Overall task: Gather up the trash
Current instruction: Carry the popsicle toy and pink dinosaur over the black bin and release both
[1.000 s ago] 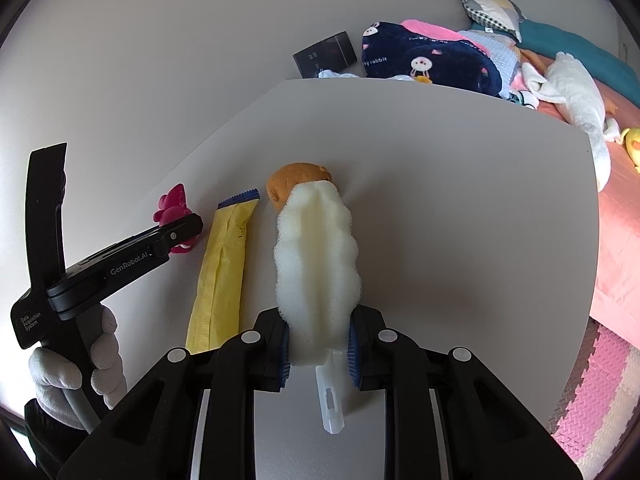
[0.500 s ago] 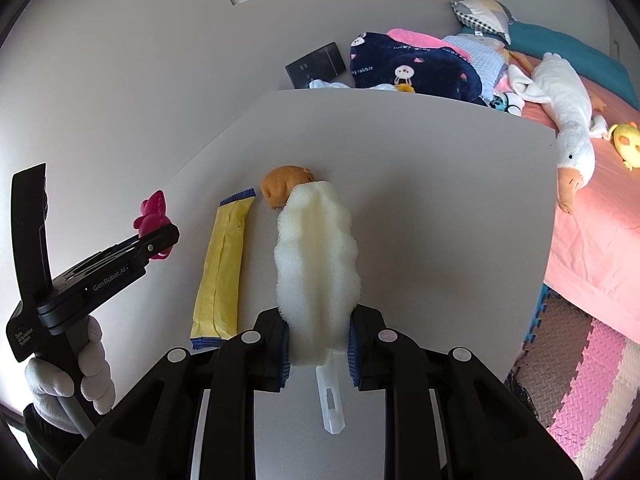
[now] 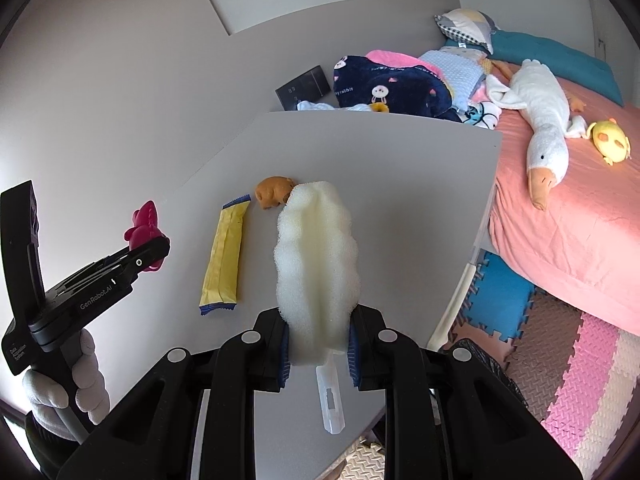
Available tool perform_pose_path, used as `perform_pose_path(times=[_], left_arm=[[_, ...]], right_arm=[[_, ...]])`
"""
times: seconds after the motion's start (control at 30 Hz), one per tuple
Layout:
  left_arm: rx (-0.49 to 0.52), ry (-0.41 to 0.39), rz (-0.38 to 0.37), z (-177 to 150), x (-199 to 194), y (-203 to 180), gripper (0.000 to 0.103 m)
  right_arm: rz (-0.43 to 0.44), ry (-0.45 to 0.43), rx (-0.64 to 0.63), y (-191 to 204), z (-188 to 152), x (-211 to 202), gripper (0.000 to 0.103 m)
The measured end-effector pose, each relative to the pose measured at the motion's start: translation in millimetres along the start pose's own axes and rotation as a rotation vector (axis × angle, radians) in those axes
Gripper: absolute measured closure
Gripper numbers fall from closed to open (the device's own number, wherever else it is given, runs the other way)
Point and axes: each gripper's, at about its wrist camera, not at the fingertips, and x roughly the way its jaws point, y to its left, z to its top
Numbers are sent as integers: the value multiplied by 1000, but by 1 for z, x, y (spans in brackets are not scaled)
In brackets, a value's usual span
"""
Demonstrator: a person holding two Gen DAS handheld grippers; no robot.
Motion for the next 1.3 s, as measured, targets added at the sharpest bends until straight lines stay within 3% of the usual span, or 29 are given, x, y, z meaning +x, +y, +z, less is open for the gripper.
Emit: perform_pose_path(times=[0.63,1.3], left_arm=[[109,-21,-111,-25,-36,-89,61],[275,13,-244,-56,-49,-179,61]], right_arm=[[-77,-79,56,-52,-31,-80,80],[-191,-139,159,-116,-56,-137,80]])
